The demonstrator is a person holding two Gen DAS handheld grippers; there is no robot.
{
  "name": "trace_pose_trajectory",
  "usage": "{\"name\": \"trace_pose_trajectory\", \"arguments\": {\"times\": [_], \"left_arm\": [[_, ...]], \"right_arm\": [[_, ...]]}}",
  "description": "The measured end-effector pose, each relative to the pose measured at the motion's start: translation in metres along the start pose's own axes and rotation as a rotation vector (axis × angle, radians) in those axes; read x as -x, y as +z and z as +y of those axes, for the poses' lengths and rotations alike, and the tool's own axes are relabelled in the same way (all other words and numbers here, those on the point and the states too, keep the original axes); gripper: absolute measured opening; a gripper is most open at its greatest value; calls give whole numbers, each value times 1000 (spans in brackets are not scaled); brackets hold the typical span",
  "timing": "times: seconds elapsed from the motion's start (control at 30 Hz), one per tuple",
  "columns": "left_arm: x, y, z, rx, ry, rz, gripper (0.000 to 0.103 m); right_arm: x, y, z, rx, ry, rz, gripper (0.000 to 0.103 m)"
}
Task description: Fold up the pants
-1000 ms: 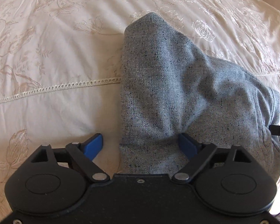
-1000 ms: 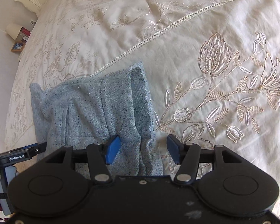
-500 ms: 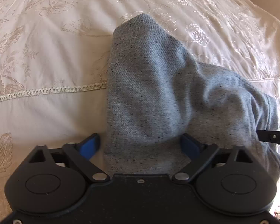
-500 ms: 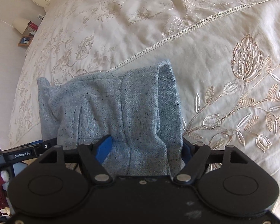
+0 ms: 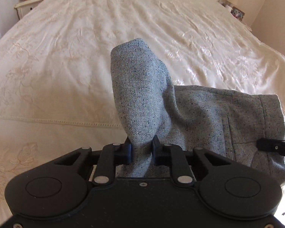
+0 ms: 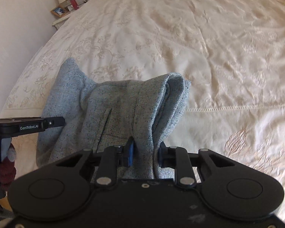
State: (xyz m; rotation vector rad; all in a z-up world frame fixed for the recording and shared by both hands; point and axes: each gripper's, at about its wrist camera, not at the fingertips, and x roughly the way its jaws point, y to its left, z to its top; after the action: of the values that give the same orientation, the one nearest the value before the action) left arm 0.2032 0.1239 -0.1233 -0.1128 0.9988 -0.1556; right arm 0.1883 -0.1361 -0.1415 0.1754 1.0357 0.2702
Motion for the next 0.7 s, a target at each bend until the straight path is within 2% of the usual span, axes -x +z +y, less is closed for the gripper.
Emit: {"name": "trace_pose_trajectory", "arguments": {"times": [0.17, 0.2, 0.27, 0.33, 0.4, 0.43, 0.47, 0.53, 0.57, 0.6, 0.63, 0.7], "left_arm": [[-7, 57, -17, 16, 3, -51, 24], [-11, 69, -21, 10, 16, -59, 20], [-16, 89, -24, 7, 32, -82, 17], [-26, 109, -23, 22, 45, -98, 10], [-39, 122, -21, 49, 65, -93, 11], [-47, 127, -20, 62, 95, -78, 11], [-54, 127, -18, 73, 132, -67, 11], [-60, 126, -16, 91, 160, -54, 11], [-60, 122, -15, 95, 162, -44, 11], [-58, 118, -16, 92, 159, -39, 11], [-57, 113, -20, 77, 157, -36, 11], [-56, 103, -32, 27, 165, -35, 12]], "right_arm": [[1, 65, -26, 39, 25, -54, 25], [-1, 76, -30, 45, 27, -58, 25], [-8, 100, -37, 49, 25, -67, 25], [-18, 120, -45, 36, 25, -65, 25], [-34, 133, -53, -5, 39, -64, 26], [-48, 137, -60, -30, 30, -60, 31], [-60, 139, -65, -36, -14, -51, 33], [-89, 136, -77, -25, -276, 15, 32], [-95, 134, -82, -23, -341, 29, 34], [-94, 130, -89, -39, -373, 19, 34], [-89, 128, -94, -58, -365, 1, 34], [-75, 122, -95, -62, -305, -56, 34]]}}
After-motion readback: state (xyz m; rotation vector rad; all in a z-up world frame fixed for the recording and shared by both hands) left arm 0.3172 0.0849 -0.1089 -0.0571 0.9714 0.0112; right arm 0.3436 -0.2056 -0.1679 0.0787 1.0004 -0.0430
